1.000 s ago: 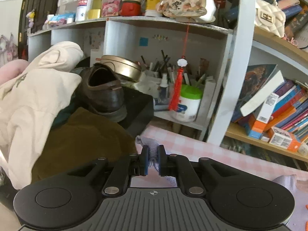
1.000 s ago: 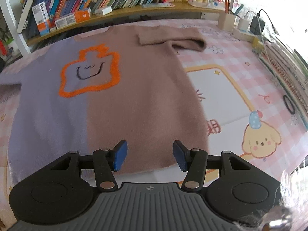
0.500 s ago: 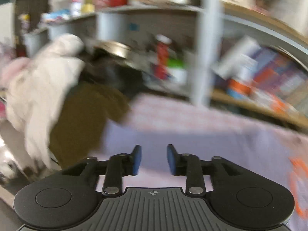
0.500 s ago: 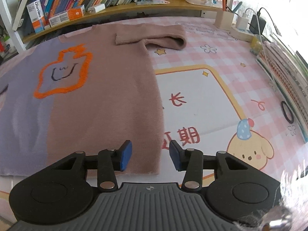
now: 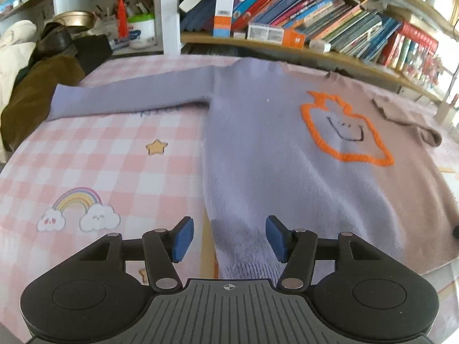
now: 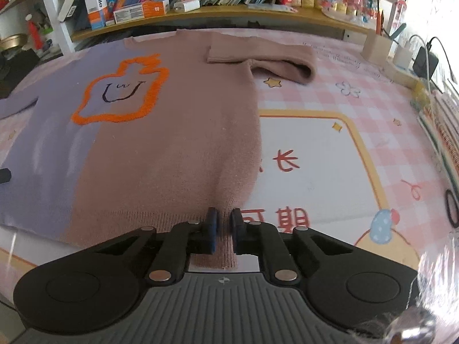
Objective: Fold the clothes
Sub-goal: 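Pinch the hem with the right tool while the left tool pinches the lavender hem, smoothing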
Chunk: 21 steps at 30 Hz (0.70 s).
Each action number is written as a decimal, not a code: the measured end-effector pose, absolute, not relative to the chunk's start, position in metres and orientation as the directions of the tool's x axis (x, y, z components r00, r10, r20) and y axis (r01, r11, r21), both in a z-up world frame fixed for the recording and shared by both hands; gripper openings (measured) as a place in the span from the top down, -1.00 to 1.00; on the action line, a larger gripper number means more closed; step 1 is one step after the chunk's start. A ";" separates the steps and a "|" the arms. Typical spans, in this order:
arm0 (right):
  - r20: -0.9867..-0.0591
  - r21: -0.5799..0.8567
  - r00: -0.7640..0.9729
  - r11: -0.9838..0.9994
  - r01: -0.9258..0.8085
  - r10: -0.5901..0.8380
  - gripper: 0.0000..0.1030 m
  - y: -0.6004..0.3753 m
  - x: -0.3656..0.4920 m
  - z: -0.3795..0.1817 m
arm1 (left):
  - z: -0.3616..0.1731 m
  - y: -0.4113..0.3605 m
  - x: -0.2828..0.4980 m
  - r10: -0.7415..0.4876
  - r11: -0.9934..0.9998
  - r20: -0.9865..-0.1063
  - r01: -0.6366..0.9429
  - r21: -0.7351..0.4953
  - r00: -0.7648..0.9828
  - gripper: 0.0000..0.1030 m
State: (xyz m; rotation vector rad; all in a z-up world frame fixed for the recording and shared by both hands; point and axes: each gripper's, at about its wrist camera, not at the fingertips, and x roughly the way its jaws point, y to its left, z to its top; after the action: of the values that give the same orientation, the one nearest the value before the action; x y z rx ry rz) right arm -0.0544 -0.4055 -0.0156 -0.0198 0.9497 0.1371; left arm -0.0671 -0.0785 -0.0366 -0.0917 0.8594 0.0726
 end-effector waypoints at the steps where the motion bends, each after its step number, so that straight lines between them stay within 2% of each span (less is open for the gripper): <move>1: -0.812 0.041 0.574 0.992 -0.122 0.104 0.84 -0.408 -0.056 -0.015 | -0.037 -0.081 -0.067 0.030 0.994 -0.762 -0.099 -0.045 0.647 -0.10; 8: -0.815 0.065 0.568 0.992 -0.109 0.116 0.84 -0.418 -0.062 -0.014 | -0.040 -0.094 -0.066 0.034 0.997 -0.762 -0.071 -0.016 0.646 -0.02; 12: -0.820 0.092 0.553 0.988 -0.126 0.147 0.84 -0.416 -0.064 -0.013 | -0.041 -0.095 -0.065 0.005 0.998 -0.755 -0.050 -0.037 0.656 0.40; 18: -0.824 0.103 0.542 0.985 -0.137 0.162 0.84 -0.415 -0.068 -0.012 | -0.039 -0.096 -0.059 -0.010 0.999 -0.758 -0.028 -0.037 0.653 0.75; 21: -0.826 0.101 0.545 0.989 -0.112 0.146 0.84 -0.418 -0.068 -0.012 | -0.036 -0.089 -0.060 -0.020 0.998 -0.767 -0.037 -0.057 0.641 0.81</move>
State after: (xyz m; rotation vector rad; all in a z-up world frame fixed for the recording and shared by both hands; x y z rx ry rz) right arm -0.0676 -0.4176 -0.0121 0.0378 0.9824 0.1528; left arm -0.0603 -0.0892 -0.0364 -0.0692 0.8750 0.0100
